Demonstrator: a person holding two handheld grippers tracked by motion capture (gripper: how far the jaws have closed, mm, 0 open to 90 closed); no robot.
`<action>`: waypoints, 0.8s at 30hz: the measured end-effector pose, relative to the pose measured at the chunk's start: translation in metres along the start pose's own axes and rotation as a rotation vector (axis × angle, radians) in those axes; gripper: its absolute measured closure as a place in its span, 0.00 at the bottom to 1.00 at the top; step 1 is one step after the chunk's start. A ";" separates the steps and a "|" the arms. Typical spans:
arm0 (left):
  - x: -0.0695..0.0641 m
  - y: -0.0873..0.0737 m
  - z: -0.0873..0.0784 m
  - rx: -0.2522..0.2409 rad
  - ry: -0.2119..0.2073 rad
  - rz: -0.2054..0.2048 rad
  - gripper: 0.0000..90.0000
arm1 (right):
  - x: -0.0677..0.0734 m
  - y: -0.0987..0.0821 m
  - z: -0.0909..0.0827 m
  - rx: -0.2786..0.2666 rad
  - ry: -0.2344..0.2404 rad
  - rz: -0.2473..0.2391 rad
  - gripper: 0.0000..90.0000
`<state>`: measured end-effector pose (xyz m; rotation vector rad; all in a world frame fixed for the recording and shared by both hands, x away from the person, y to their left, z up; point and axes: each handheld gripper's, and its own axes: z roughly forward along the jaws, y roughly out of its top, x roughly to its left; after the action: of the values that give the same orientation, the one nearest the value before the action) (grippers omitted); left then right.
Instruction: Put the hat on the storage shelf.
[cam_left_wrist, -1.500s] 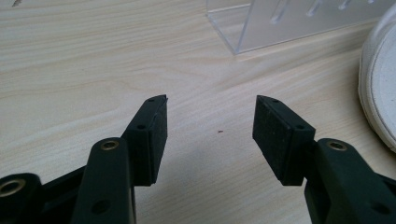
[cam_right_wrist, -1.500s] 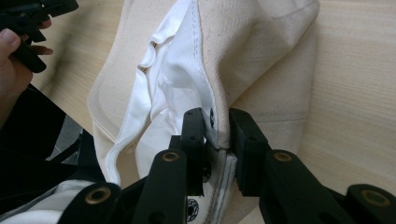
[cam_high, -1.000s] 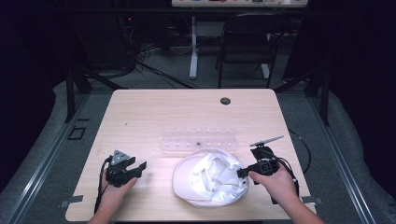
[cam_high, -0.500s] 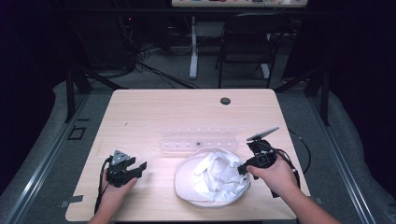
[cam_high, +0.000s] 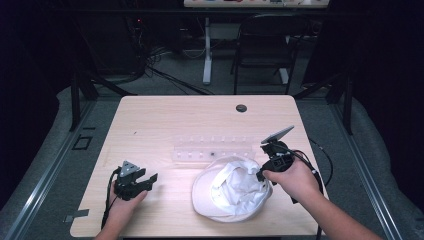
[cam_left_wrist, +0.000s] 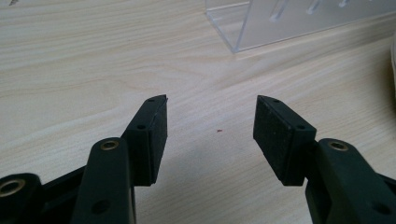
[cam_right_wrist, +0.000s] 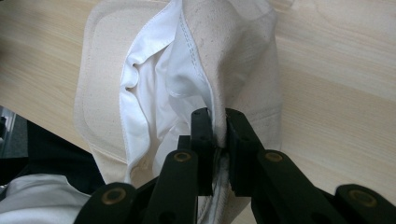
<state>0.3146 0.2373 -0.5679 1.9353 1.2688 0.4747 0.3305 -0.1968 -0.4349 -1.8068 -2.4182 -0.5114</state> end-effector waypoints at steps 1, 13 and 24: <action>0.000 0.000 0.000 0.001 0.000 0.000 0.50 | 0.002 0.001 -0.001 0.000 -0.010 0.003 0.92; -0.001 0.000 0.000 0.010 -0.003 0.002 0.50 | 0.012 0.012 -0.015 0.062 -0.073 0.006 0.92; -0.001 0.000 0.002 0.019 -0.008 0.009 0.50 | 0.016 0.024 -0.034 0.079 -0.115 0.010 0.92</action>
<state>0.3151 0.2355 -0.5695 1.9576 1.2640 0.4603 0.3435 -0.1862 -0.3935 -1.8637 -2.4625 -0.3149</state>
